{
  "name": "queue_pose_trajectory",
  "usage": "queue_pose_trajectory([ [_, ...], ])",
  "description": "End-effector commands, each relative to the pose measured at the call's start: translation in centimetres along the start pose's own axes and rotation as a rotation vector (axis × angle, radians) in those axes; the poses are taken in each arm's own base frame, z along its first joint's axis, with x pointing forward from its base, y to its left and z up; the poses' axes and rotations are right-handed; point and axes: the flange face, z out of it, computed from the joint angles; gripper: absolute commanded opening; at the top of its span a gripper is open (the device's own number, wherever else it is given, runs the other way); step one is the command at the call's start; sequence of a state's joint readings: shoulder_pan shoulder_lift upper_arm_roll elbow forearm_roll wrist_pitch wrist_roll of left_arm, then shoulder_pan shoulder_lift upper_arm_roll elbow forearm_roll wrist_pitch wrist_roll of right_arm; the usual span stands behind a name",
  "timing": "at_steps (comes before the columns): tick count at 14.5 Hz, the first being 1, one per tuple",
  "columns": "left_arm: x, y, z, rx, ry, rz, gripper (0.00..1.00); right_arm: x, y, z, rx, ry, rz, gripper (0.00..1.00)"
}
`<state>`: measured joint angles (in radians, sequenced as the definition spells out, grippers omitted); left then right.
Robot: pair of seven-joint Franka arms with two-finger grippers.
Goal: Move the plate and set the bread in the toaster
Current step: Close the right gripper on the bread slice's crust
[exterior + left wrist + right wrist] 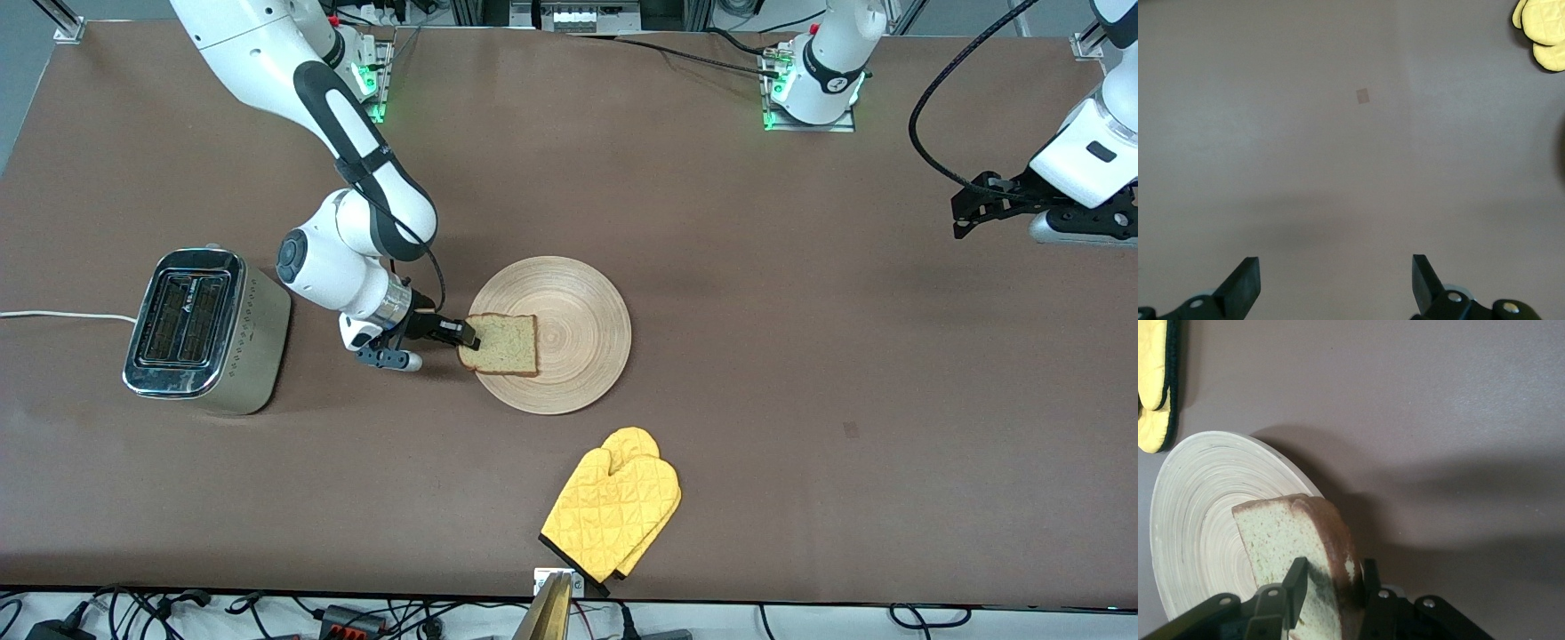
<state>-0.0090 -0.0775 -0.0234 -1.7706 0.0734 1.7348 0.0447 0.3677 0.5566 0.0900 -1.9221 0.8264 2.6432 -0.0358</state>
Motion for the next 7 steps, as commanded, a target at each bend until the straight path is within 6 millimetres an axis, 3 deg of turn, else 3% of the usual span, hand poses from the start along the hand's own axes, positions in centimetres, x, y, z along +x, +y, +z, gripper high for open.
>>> queue_pose_trajectory([
  [1,0.1,-0.1,-0.5,0.015,-0.007,-0.007,1.00,0.4,-0.3,-0.2,0.022,0.016,-0.003,0.34],
  [3,0.1,-0.1,-0.5,0.015,-0.007,-0.007,1.00,0.6,-0.3,-0.4,0.024,0.019,-0.001,0.32],
  [7,0.1,-0.3,-0.5,0.015,-0.009,-0.007,1.00,0.8,-0.9,-1.4,0.034,0.031,-0.008,0.11],
])
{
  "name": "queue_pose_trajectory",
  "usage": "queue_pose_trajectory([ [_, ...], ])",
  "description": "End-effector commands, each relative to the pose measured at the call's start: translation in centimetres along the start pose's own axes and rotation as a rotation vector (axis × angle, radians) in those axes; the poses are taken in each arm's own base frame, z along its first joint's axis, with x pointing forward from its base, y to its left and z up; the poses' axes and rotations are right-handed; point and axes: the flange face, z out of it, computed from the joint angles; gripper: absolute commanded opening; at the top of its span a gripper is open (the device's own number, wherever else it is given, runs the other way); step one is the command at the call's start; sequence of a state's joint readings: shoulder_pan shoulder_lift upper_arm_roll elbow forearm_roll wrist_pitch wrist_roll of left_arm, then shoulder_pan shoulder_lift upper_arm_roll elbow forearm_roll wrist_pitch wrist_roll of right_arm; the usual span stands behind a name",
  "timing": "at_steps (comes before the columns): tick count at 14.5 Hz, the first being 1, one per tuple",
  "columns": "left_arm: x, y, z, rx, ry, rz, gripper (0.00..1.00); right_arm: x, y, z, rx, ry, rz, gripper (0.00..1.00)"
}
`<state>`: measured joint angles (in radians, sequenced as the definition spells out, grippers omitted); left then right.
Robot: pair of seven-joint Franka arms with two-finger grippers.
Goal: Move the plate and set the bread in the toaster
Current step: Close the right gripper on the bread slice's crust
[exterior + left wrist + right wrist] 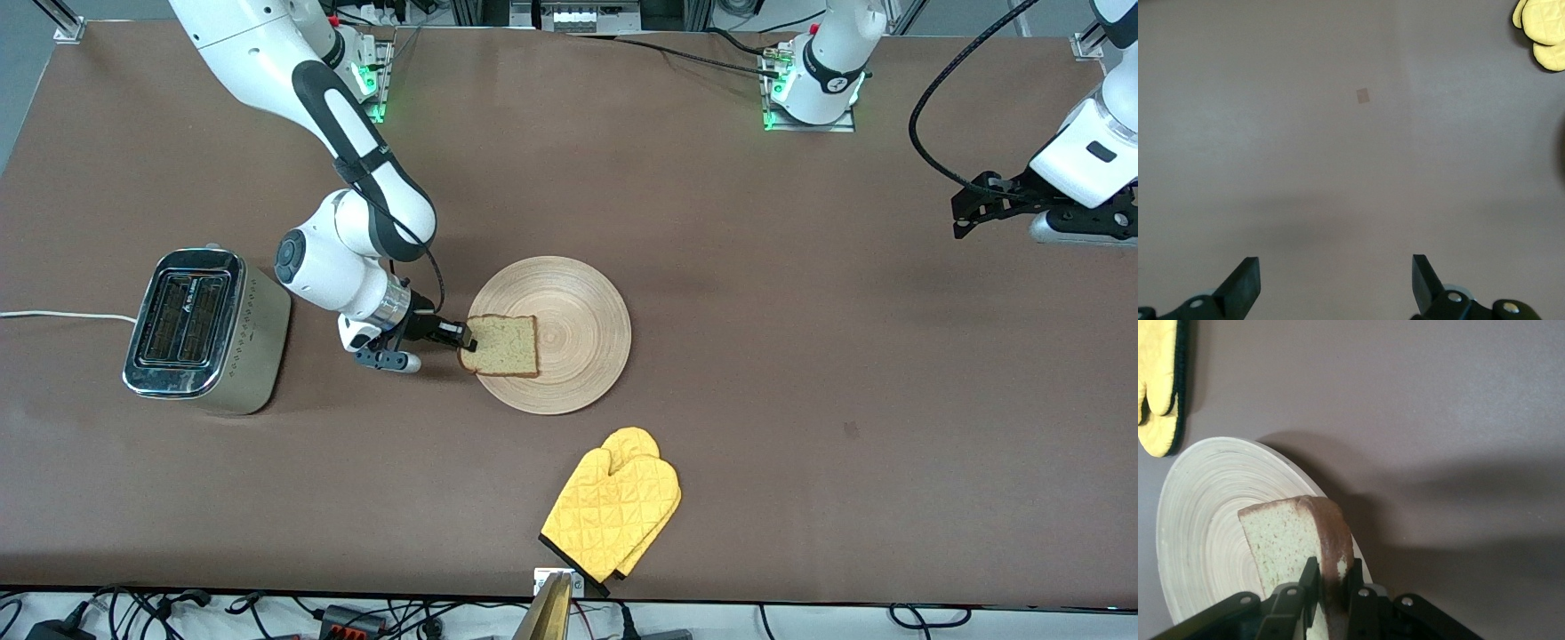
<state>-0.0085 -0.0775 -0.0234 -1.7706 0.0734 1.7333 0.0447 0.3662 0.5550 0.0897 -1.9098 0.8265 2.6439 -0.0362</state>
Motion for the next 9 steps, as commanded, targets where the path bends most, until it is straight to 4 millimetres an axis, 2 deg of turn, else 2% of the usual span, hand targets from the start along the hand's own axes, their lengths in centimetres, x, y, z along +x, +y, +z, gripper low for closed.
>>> queue_pose_trajectory([
  [1,0.1,-0.4,-0.5,0.015,-0.007,-0.008,1.00,0.5,-0.6,-1.3,0.028,0.024,-0.003,0.08],
  [3,0.0,-0.2,-0.5,0.015,-0.013,-0.007,1.00,0.8,-1.2,-2.0,0.038,0.031,-0.003,0.02],
  [5,0.0,-0.2,-0.5,0.015,-0.016,-0.008,1.00,1.4,-2.1,-4.0,0.061,0.033,-0.005,0.00],
  [7,-0.1,-0.2,-0.4,0.015,-0.025,-0.007,1.00,2.4,-2.5,-6.9,0.080,-0.006,-0.012,0.00],
  [9,-0.1,-0.2,-0.5,0.013,-0.024,-0.007,1.00,3.8,-1.7,-11.7,0.063,-0.019,-0.039,0.00],
])
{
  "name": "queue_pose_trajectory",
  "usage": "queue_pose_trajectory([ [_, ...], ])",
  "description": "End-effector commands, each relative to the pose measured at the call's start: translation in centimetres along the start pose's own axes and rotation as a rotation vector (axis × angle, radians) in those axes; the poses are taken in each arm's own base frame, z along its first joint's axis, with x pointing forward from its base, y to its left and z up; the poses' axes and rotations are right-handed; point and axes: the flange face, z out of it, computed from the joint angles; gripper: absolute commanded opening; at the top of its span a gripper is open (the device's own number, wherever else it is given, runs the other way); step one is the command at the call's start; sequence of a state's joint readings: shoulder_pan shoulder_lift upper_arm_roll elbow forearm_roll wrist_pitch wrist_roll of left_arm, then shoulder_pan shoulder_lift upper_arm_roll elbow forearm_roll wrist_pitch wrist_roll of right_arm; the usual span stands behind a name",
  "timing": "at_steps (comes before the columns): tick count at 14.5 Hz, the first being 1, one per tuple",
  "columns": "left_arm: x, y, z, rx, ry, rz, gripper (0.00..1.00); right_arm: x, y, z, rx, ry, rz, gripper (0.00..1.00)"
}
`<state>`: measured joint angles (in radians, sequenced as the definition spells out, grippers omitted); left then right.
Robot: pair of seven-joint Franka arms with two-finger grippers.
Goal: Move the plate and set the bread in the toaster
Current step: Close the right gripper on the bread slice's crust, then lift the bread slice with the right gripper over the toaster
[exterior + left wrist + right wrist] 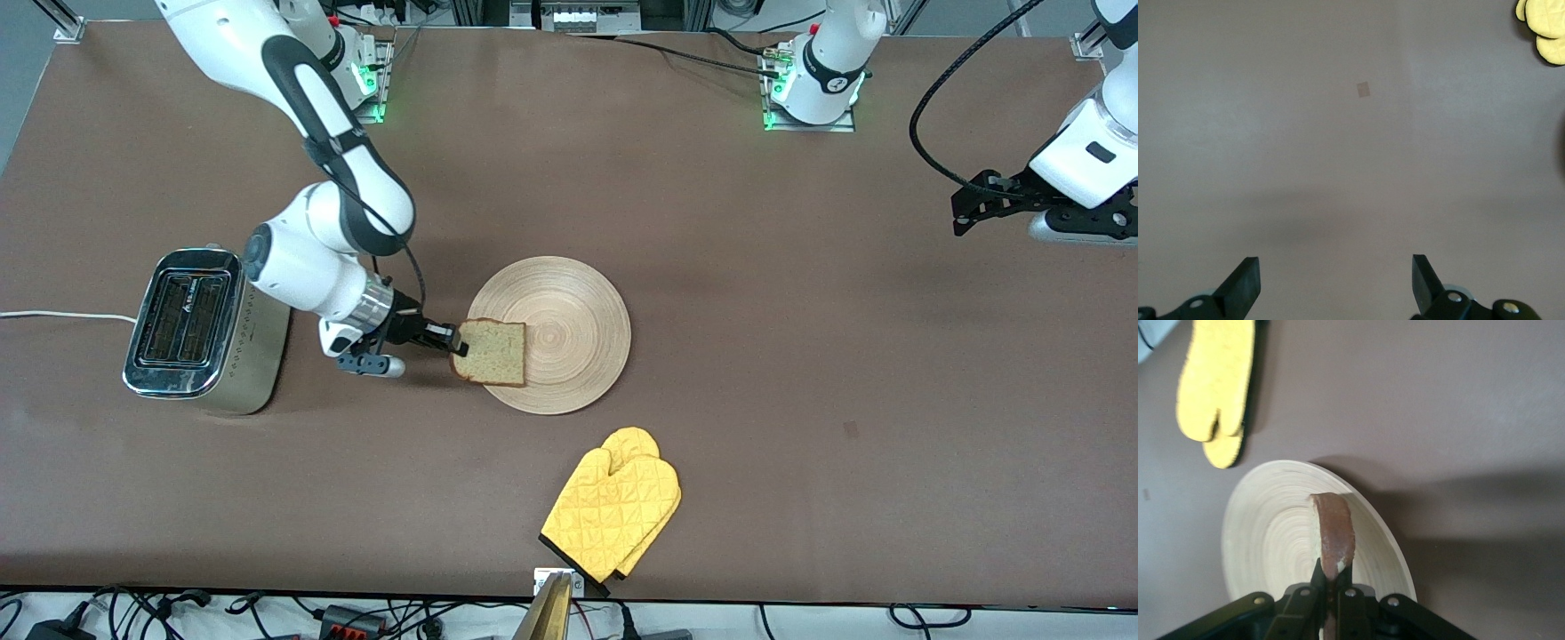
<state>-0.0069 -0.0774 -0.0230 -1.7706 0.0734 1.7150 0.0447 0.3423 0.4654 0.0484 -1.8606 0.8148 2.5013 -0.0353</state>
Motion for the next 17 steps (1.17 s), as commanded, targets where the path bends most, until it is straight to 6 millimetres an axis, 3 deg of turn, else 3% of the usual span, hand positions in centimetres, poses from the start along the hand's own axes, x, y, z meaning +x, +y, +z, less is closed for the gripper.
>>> queue_pose_trajectory([
  [1,0.1,-0.2,-0.5,0.014,-0.007,-0.007,1.00,1.7,1.0,-7.2,-0.019,-0.043,-0.031,0.00],
  [2,0.1,-0.2,-0.5,0.014,-0.007,-0.007,1.00,2.6,2.0,-9.3,-0.066,-0.072,-0.057,0.00],
  [7,0.0,-0.1,-0.5,0.012,-0.013,-0.008,1.00,5.5,3.5,-19.0,-0.258,-0.248,-0.131,0.00],
  [9,0.0,-0.2,-0.6,0.011,-0.012,-0.009,1.00,5.9,2.5,-23.5,-0.426,-0.296,-0.187,0.00],
  [12,0.0,-0.2,-0.5,0.010,-0.015,-0.008,1.00,5.7,2.6,-26.1,-0.710,-0.300,-0.206,0.00],
  [13,0.0,-0.2,-0.5,0.010,-0.016,-0.008,1.00,5.8,3.6,-26.8,-0.764,-0.323,-0.192,0.00],
  [17,0.0,-0.2,-0.5,0.010,-0.015,-0.010,1.00,6.6,3.6,-29.9,-0.951,-0.308,-0.216,0.00],
])
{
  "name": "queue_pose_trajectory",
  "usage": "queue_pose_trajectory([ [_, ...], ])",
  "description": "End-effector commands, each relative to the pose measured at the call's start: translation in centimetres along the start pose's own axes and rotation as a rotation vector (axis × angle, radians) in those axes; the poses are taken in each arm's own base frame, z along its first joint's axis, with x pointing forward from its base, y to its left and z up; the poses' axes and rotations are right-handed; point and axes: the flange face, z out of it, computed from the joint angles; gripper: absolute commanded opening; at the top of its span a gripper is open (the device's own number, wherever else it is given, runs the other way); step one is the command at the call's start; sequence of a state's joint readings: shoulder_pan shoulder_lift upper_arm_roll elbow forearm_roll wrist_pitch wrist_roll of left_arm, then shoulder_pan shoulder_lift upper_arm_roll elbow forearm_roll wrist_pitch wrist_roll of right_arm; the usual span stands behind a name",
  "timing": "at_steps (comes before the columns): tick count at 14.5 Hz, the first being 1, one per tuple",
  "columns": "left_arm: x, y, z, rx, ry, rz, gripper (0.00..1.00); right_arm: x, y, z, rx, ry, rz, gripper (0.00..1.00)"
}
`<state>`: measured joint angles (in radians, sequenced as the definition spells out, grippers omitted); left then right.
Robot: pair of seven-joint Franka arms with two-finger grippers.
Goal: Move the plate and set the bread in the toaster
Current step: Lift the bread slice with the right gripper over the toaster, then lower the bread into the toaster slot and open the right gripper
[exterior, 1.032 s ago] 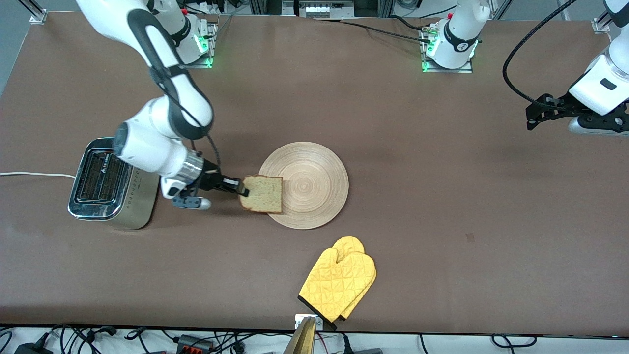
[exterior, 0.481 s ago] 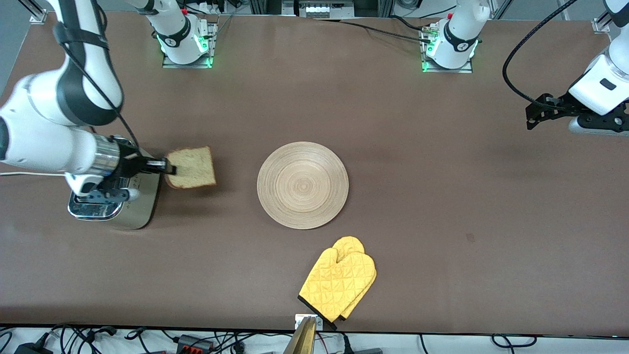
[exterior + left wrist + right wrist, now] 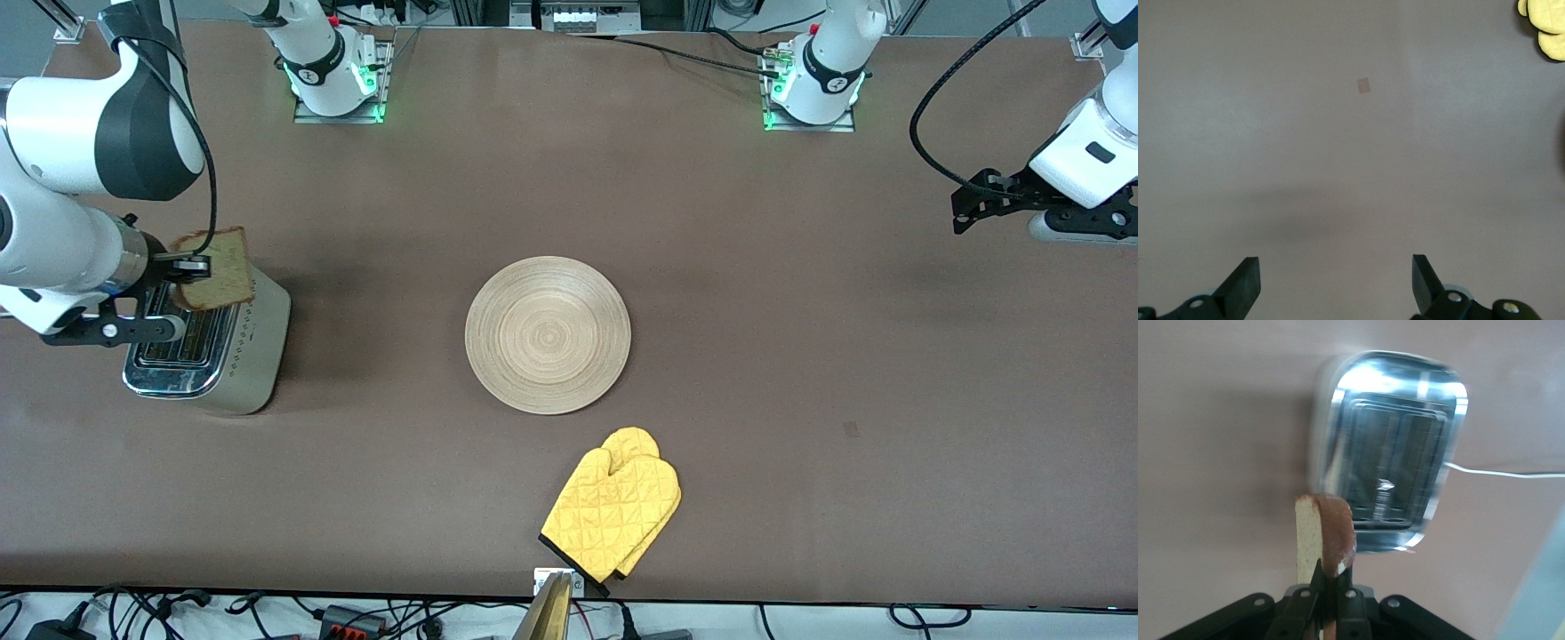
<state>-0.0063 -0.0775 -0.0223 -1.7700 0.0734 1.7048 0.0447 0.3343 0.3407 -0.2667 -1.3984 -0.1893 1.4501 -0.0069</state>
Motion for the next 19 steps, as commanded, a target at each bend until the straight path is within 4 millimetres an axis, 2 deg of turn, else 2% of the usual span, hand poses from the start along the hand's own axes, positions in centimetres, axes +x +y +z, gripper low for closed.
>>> queue_pose_trajectory([
  [1,0.1,-0.1,-0.6,0.011,-0.005,-0.007,1.00,0.6,2.3,-1.1,-0.063,0.001,-0.027,0.00],
  [3,0.1,-0.1,-0.6,0.011,-0.005,-0.007,1.00,1.0,3.7,-1.3,-0.065,0.009,-0.065,0.00],
  [7,0.1,0.0,-0.7,0.011,-0.003,-0.007,1.00,2.2,4.3,0.0,-0.073,0.005,-0.055,0.00],
  [10,0.1,0.0,-0.7,0.010,-0.003,-0.008,1.00,3.0,4.1,1.3,-0.089,-0.008,-0.044,0.00],
  [19,0.1,0.0,-0.6,0.009,-0.011,-0.006,1.00,7.6,2.7,4.5,-0.125,0.098,-0.040,0.00],
])
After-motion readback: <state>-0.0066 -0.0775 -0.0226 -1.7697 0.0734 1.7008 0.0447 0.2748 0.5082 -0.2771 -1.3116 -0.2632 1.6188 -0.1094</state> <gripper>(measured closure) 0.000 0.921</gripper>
